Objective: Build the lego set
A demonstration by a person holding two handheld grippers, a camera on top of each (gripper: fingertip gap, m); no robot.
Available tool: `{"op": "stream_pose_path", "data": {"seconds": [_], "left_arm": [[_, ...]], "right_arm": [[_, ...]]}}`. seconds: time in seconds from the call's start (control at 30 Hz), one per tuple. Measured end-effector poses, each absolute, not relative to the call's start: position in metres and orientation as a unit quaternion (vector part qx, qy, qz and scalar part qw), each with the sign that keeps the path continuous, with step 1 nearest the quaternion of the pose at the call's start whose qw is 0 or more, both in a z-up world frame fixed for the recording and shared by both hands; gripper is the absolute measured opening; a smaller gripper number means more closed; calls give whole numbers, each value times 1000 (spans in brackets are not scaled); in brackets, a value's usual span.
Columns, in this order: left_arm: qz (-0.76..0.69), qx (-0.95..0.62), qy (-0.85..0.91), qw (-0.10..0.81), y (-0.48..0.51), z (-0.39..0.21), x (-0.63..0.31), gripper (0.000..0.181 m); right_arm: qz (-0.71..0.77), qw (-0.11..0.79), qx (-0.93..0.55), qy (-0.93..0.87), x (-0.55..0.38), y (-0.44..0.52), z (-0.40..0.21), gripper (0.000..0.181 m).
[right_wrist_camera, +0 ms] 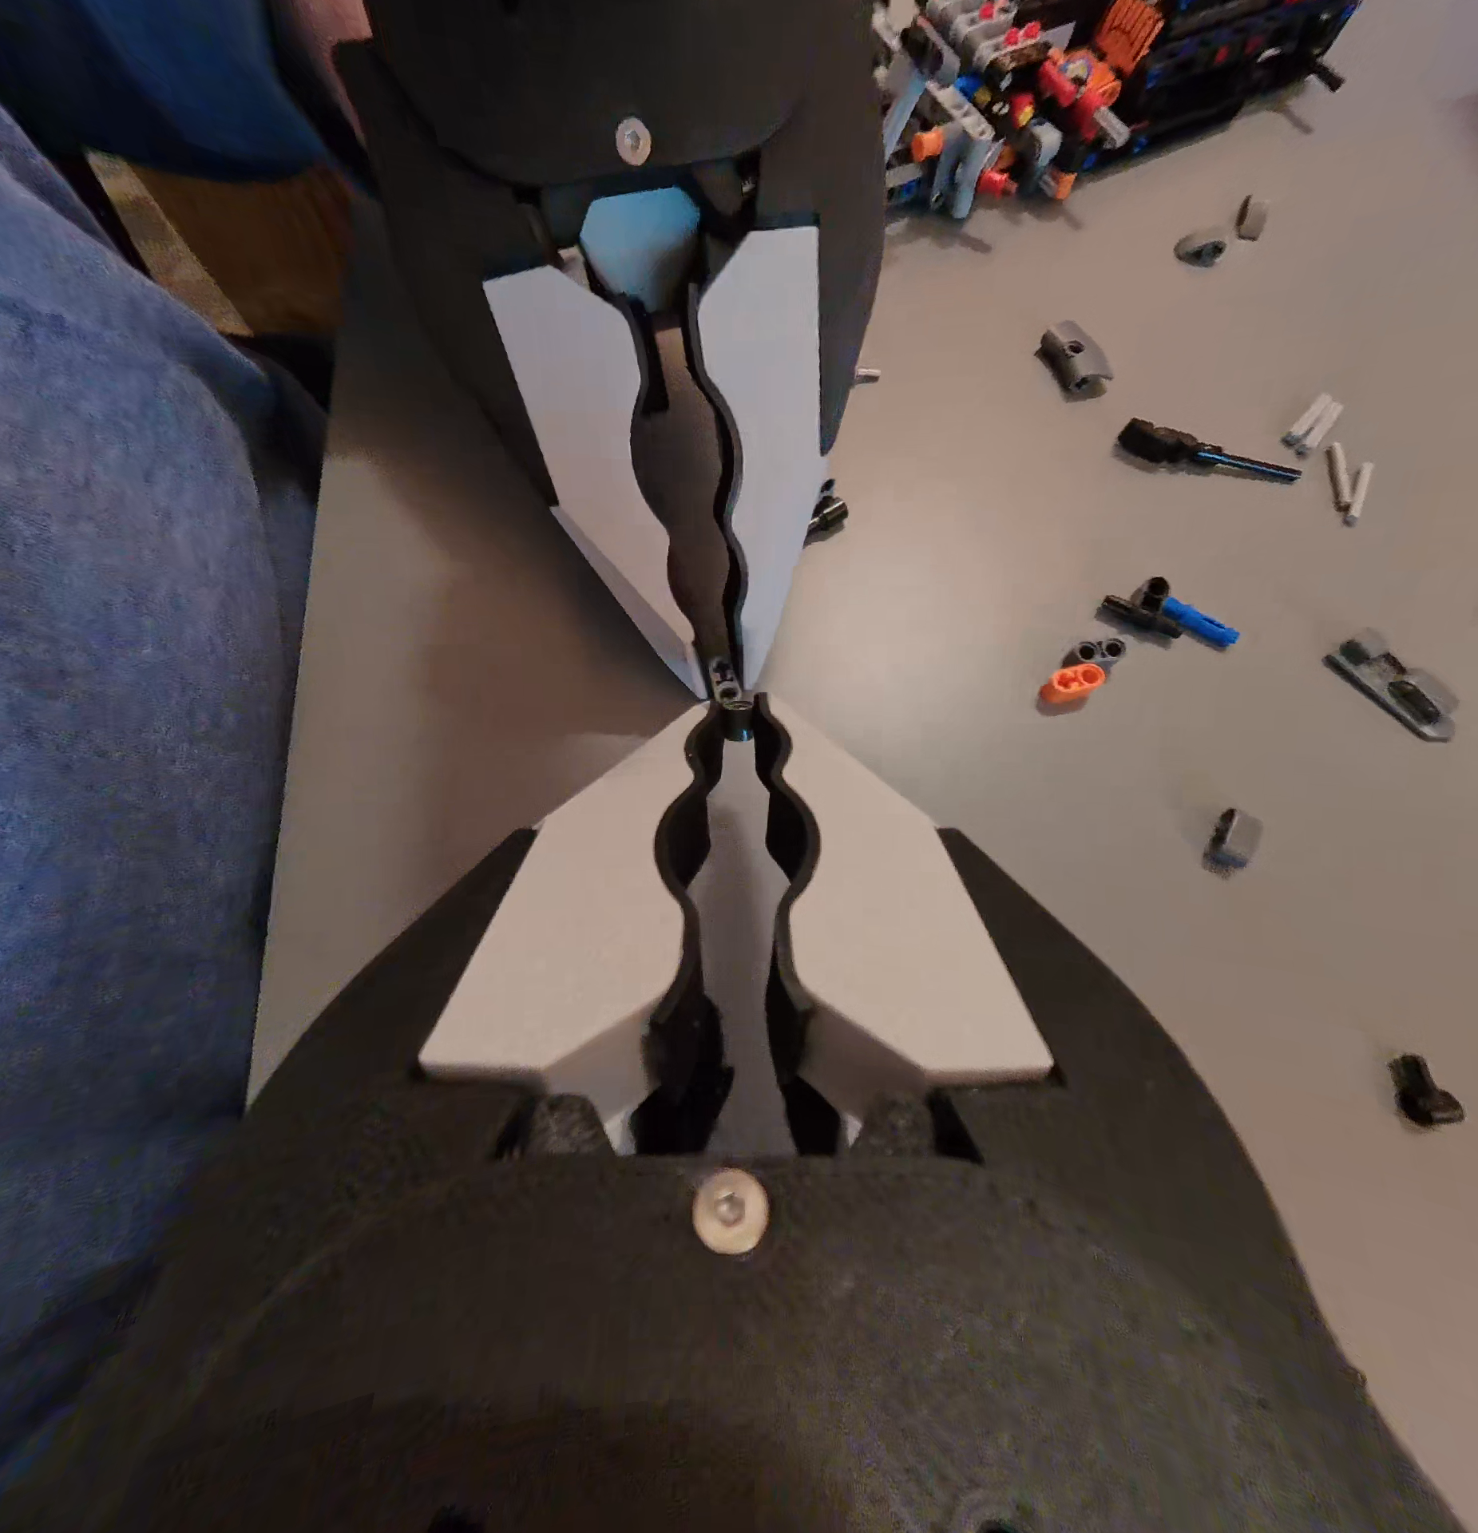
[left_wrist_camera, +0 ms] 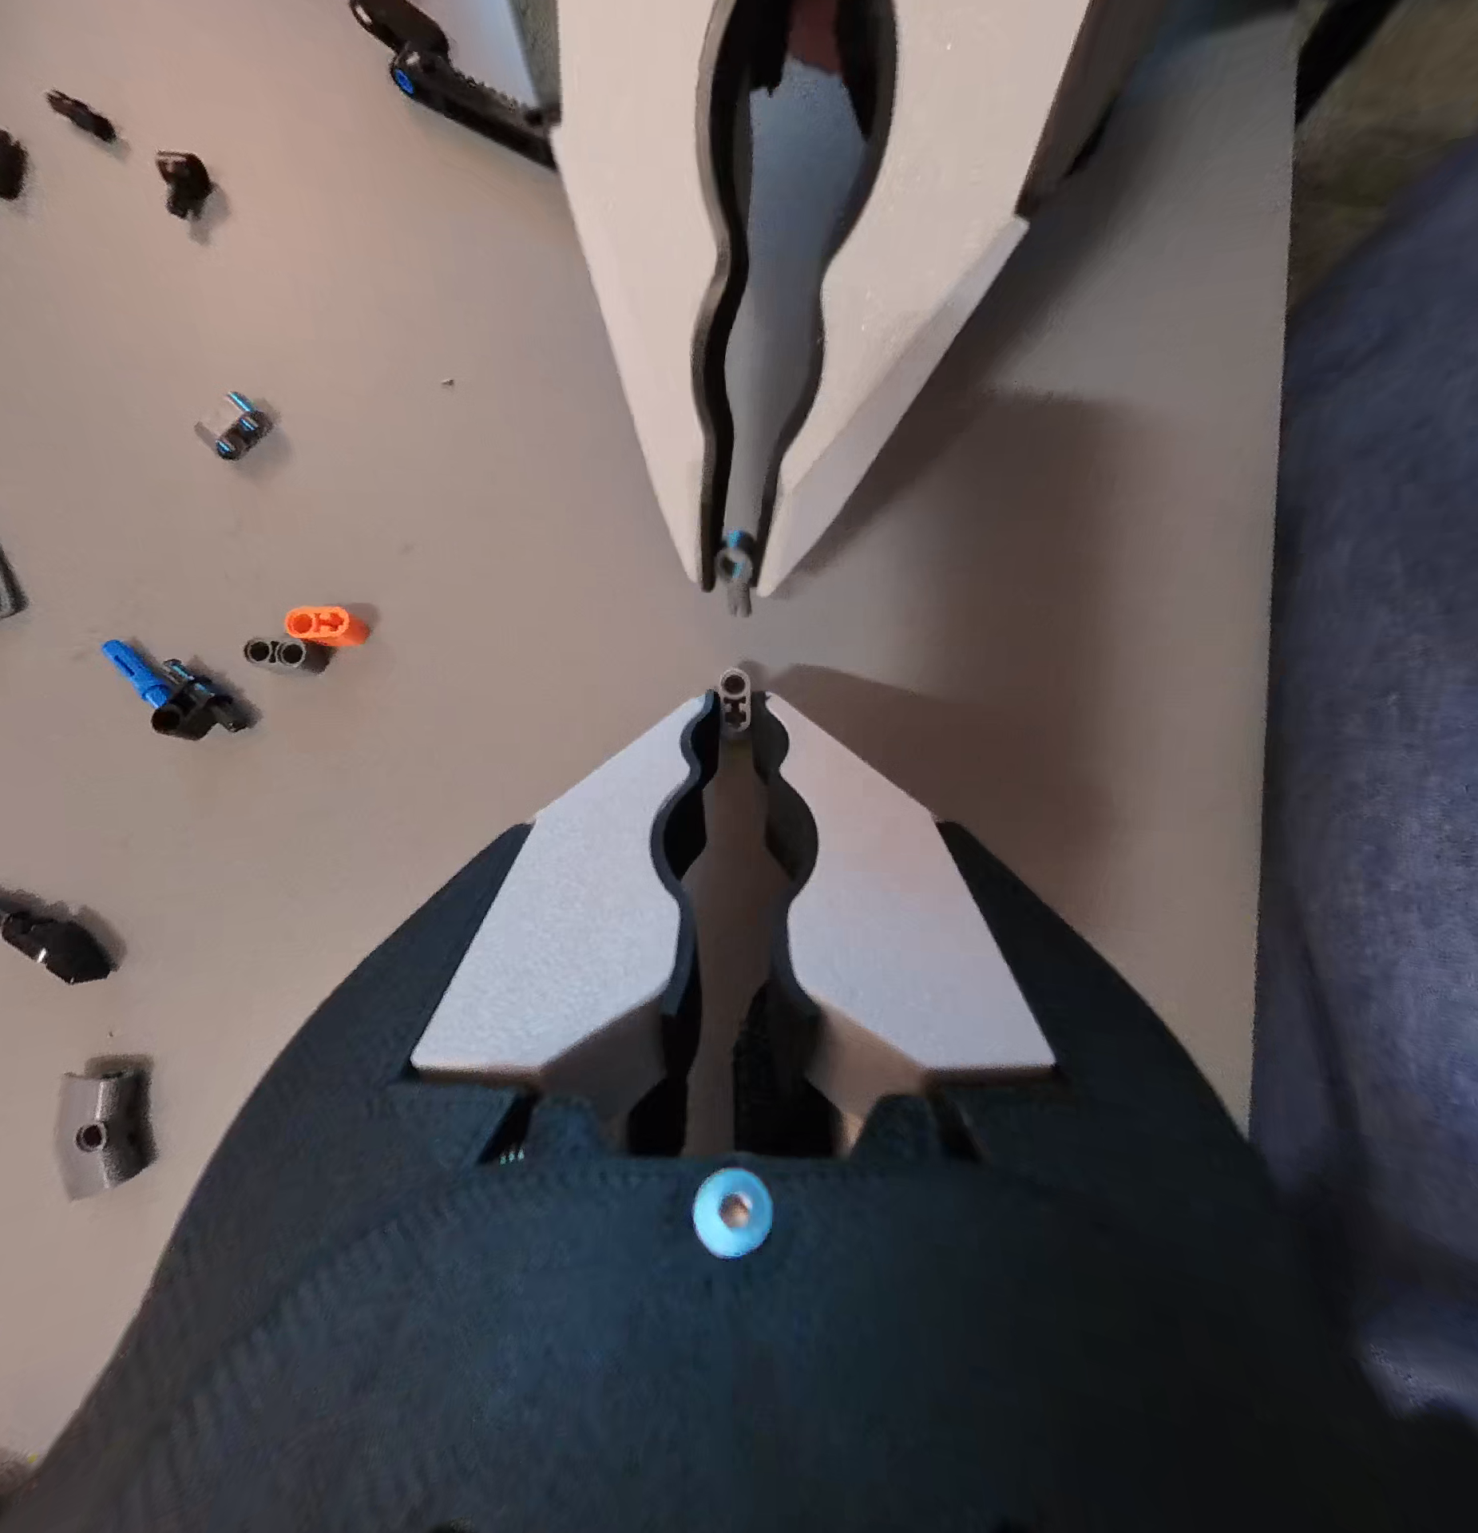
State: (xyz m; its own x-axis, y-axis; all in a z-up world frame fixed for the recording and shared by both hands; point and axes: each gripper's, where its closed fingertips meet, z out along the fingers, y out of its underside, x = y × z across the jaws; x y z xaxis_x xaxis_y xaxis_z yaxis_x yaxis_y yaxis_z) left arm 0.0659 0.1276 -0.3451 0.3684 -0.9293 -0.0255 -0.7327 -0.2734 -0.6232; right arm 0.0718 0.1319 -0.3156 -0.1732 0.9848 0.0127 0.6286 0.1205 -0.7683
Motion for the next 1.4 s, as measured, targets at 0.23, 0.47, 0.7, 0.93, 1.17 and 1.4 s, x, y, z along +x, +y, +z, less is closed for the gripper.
{"op": "stream_pose_path", "data": {"seconds": [0.23,0.47,0.7,0.93,1.17,1.4], "left_arm": [[-189,-766,548,278,128,-345,65,5],[-188,-766,544,288,129,-346,65,6],[-176,-778,523,301,127,-346,61,17],[-162,-776,524,312,130,-346,61,5],[-160,-764,532,329,133,-337,67,4],[-138,-771,525,332,142,-337,58,0]], "right_arm": [[282,262,-576,-721,62,130,-331,4],[252,254,-575,-735,61,130,-334,4],[247,256,-577,-735,62,130,-334,4],[245,261,-579,-732,63,131,-334,4],[243,268,-585,-726,70,135,-333,4],[257,274,-588,-717,70,132,-339,4]]}}
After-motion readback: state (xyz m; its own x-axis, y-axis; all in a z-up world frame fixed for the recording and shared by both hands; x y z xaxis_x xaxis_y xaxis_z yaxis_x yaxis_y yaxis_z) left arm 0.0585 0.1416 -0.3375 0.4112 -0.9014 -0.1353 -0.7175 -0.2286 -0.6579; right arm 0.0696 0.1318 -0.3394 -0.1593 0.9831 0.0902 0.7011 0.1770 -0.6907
